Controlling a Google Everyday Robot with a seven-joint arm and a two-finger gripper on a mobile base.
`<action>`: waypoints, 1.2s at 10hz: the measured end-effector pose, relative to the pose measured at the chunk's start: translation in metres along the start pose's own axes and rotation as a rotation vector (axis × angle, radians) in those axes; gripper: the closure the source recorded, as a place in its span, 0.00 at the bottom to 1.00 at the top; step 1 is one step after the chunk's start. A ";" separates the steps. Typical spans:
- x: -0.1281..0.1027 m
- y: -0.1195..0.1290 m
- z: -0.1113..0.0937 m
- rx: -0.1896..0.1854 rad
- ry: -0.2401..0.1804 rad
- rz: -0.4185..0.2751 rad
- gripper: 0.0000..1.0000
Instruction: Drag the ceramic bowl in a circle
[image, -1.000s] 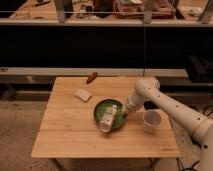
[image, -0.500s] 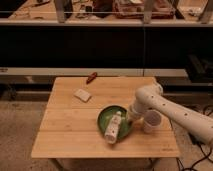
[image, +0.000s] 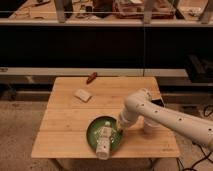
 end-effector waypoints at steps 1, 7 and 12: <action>0.002 -0.017 0.002 0.014 -0.004 -0.021 1.00; 0.051 -0.102 0.007 0.085 -0.020 -0.124 1.00; 0.119 -0.122 0.025 0.145 -0.056 -0.047 1.00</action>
